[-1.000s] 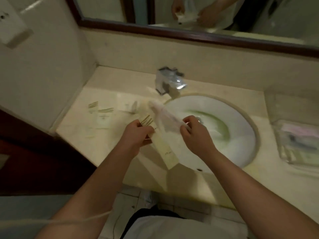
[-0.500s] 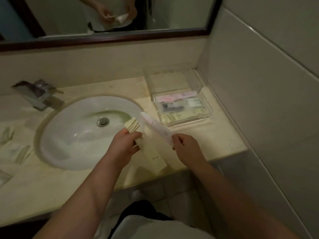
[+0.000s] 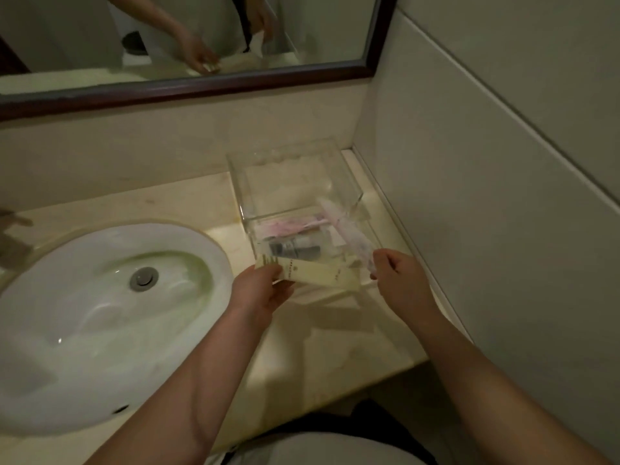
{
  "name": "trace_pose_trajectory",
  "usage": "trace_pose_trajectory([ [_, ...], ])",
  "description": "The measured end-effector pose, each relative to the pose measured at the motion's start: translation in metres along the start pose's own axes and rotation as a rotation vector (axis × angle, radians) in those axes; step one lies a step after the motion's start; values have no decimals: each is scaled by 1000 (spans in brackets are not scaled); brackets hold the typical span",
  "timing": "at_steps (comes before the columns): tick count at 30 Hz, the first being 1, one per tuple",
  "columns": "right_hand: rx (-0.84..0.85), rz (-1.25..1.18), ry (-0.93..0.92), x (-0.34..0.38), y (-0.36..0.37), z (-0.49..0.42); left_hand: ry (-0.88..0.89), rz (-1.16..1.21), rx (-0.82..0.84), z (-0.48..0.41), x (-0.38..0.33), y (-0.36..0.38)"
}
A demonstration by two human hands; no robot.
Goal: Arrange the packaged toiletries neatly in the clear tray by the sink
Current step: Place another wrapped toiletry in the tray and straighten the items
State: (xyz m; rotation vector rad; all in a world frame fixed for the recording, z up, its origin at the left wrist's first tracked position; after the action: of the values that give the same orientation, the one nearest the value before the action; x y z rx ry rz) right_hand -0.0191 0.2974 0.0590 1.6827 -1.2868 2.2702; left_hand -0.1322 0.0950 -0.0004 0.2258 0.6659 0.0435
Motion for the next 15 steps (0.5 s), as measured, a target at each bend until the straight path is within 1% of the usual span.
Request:
trace_pose_trajectory([
  [2,18,-15,9,2,-1,-12,-24,31,-24,-6,3,7],
  [6,26,-28,18,2,-2,-38,-26,40,-9,-11,7,21],
  [11,131,-10,-64,7,5,-71,-7,64,-177,-16,17,23],
  [15,218,-101,-123,15,13,-87,65,-119,-280,-16,22,28],
])
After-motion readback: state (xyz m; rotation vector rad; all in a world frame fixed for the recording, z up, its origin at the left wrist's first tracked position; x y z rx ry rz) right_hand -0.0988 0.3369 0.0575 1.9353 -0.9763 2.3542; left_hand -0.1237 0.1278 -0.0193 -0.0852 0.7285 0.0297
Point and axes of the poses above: each hand's wrist, its own z-axis away from the middle knuckle, its own y-axis out of the palm, x = y × z, the point moved 5 cm from there along -z, towards the middle knuckle, and after that the axes turned 2 degrees about -y, right-handed, at the moved point
